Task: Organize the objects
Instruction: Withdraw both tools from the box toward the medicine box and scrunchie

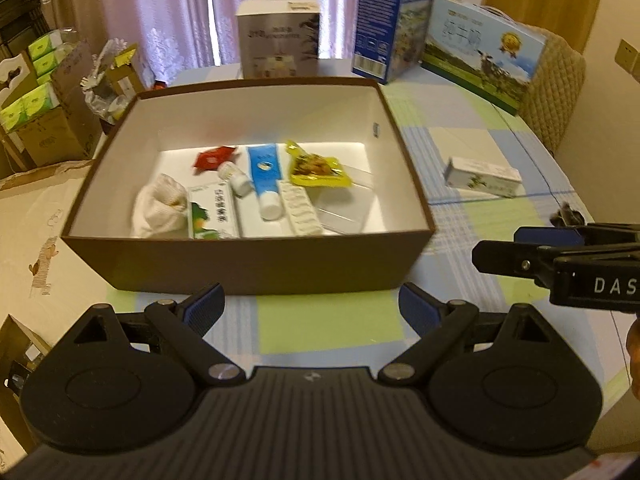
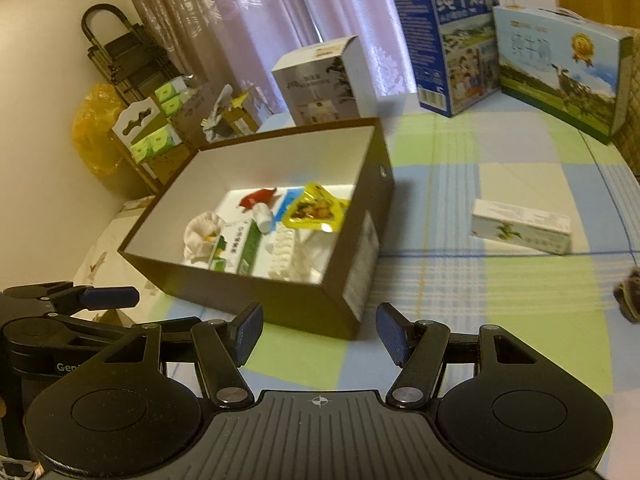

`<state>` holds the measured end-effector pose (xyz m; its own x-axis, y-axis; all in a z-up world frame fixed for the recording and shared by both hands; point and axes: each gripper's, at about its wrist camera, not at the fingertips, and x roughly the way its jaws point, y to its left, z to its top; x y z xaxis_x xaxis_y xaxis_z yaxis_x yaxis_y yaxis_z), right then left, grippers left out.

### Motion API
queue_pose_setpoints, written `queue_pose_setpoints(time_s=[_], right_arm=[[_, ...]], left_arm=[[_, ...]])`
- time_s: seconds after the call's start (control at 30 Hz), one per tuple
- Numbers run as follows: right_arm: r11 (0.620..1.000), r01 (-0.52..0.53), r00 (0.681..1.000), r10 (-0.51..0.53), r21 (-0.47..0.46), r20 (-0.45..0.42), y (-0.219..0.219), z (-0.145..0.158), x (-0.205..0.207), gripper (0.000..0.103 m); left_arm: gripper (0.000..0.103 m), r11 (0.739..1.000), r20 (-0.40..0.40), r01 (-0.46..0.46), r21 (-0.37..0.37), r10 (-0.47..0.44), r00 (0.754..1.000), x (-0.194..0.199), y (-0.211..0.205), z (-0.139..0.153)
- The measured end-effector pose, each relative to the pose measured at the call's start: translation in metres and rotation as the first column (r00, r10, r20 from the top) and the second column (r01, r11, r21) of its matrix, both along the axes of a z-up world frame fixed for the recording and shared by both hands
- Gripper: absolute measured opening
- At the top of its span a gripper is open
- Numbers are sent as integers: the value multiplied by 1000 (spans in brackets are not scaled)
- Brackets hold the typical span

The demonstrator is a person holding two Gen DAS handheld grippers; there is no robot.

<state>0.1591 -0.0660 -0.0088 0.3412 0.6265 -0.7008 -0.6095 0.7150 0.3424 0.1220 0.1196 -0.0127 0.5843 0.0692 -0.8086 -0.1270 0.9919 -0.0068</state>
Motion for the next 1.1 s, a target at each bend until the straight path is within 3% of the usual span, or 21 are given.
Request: queue_pose_setpoints(time_s=[0.53,1.1], right_arm=[[997,63,996,-66,-39,-60,-81,-15,13,60],[982,169,982,-175,-80,-76,-159,-28,43,60]], left_arm=[[92,997,-41,79,-16,-80,996,13,-73,-12],[92,986,-76,166,-37,-168,983,53,-146,-35]])
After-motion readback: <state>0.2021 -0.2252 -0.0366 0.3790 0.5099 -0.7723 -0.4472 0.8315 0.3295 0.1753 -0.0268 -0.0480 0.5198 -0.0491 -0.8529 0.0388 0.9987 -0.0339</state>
